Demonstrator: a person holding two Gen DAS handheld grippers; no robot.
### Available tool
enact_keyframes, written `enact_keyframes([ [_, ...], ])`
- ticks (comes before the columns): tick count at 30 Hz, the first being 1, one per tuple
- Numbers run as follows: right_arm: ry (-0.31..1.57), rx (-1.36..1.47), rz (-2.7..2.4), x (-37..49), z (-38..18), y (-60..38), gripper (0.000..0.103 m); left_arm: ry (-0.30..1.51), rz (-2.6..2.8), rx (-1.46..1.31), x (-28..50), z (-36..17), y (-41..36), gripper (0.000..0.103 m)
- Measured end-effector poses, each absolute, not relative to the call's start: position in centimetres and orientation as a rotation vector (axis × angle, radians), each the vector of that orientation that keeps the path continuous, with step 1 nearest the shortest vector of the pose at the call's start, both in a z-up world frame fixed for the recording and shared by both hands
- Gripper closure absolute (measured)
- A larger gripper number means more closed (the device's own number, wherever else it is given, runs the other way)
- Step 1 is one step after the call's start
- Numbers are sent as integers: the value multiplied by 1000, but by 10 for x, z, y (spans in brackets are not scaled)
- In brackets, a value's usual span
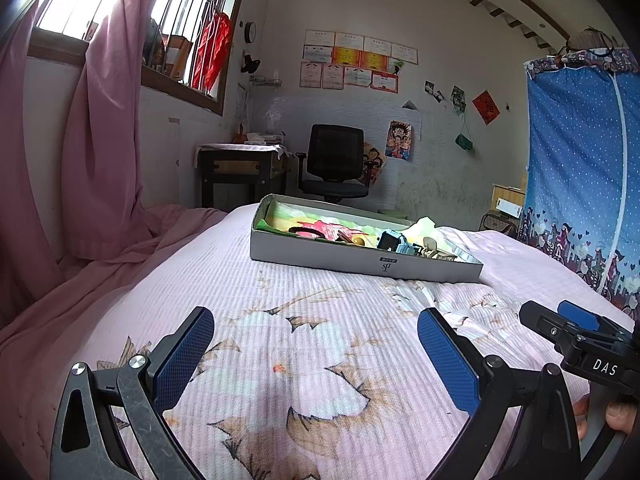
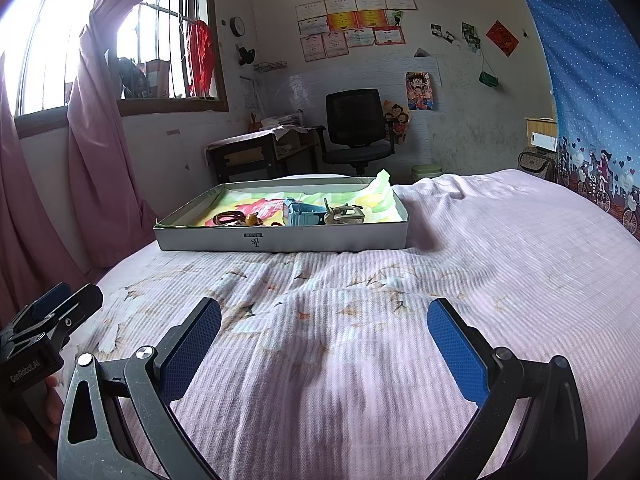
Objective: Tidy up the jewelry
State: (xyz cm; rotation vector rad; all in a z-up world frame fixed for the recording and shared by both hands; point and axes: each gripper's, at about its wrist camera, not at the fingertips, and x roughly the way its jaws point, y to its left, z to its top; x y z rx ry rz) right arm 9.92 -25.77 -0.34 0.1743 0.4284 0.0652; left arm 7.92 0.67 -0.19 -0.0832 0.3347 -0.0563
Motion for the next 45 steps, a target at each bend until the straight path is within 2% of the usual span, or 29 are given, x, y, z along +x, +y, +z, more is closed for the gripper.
enact_keyframes([
  [45,429,175,65,99,-3,-258,2,332,-57,-77,75,0,3,1],
])
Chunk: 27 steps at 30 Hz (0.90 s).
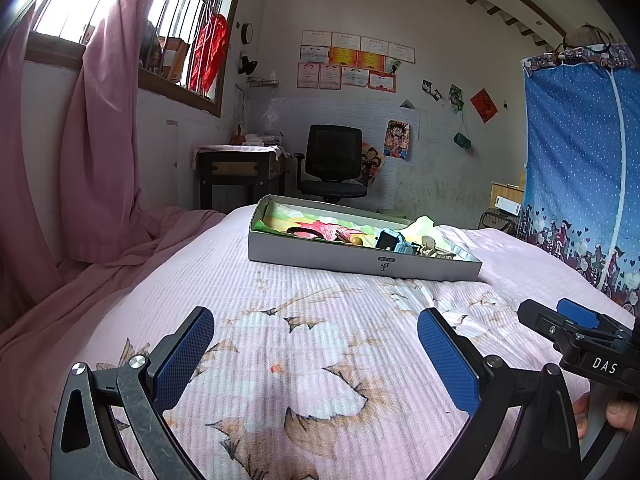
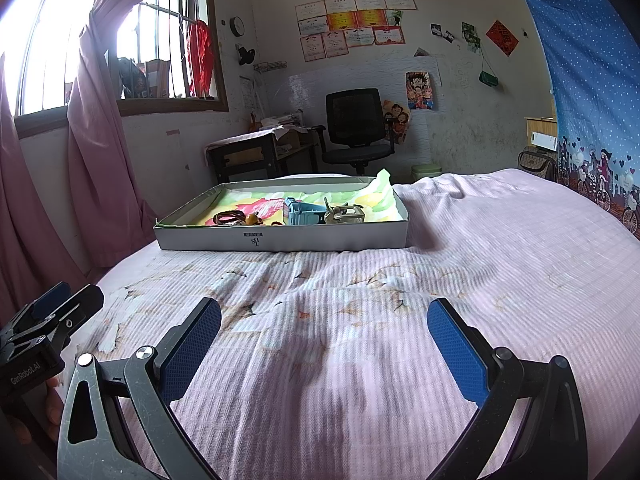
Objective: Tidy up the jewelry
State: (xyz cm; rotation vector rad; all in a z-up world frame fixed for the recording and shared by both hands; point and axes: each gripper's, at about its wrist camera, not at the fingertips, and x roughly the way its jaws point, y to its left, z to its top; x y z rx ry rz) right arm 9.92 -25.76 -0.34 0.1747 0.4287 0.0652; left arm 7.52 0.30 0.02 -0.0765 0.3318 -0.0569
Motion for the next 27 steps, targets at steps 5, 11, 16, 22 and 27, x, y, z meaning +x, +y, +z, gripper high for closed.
enact_keyframes([
  [5,429,175,65,99,-3,-258,2,331,-58,-74,75,0,3,1],
  [11,429,175,65,99,-4,-258,2,331,-57,-74,75,0,2,1],
  [16,429,175,65,99,-3,-258,1,332,-57,-73,75,0,2,1],
  [22,429,175,65,99,-3,-257,2,331,-57,-73,75,0,1,1],
  [27,429,175,65,99,-3,-257,2,330,-58,-72,75,1,1,1],
])
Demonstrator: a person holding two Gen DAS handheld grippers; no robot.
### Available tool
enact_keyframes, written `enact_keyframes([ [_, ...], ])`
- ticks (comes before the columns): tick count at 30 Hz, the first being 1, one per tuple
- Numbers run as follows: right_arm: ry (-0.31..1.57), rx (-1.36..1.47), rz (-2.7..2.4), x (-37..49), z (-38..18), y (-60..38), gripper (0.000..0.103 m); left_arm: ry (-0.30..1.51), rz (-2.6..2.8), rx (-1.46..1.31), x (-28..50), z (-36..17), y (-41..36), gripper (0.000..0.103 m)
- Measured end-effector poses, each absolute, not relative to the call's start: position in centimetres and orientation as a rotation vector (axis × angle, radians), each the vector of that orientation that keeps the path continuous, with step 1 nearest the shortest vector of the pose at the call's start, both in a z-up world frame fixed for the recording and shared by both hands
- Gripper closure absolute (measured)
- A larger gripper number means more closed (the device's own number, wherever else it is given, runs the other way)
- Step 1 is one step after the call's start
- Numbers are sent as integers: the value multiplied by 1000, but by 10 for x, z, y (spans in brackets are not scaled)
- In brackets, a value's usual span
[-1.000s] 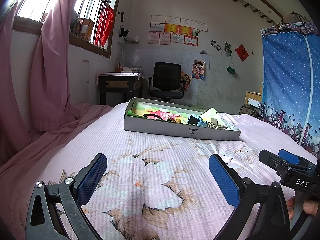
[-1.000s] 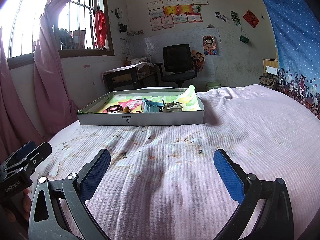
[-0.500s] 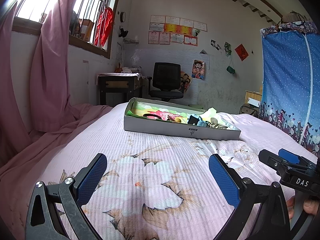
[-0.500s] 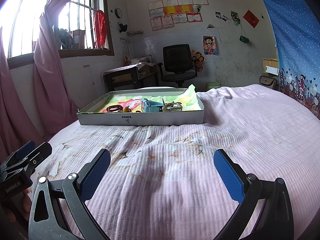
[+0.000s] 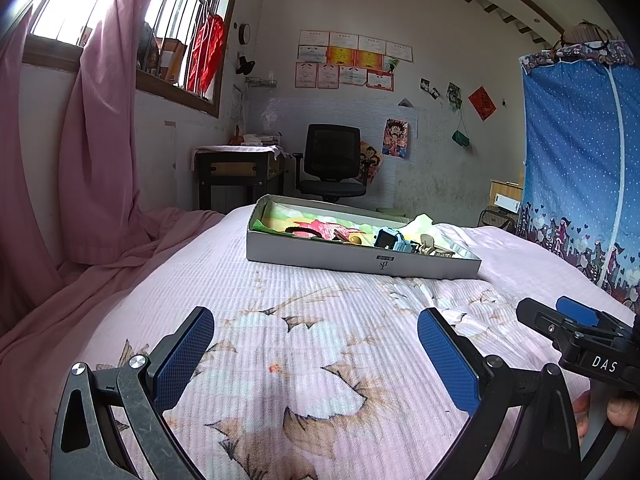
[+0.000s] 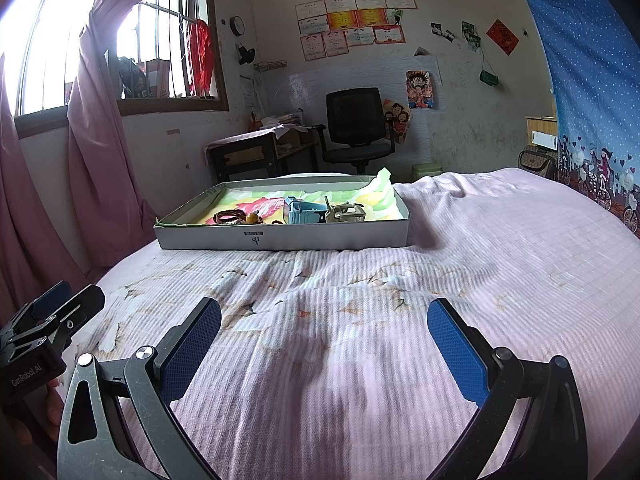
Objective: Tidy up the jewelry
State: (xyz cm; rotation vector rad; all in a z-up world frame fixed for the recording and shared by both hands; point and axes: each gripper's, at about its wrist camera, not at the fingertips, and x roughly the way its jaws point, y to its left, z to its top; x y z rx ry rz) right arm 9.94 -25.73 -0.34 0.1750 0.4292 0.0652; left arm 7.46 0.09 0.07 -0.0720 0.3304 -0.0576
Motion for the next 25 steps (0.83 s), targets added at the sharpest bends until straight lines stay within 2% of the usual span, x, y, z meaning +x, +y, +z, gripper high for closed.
enact_keyframes([
  [25,430,175,65,99,-3,-257,2,329,-41,-24,75,2,1,1],
])
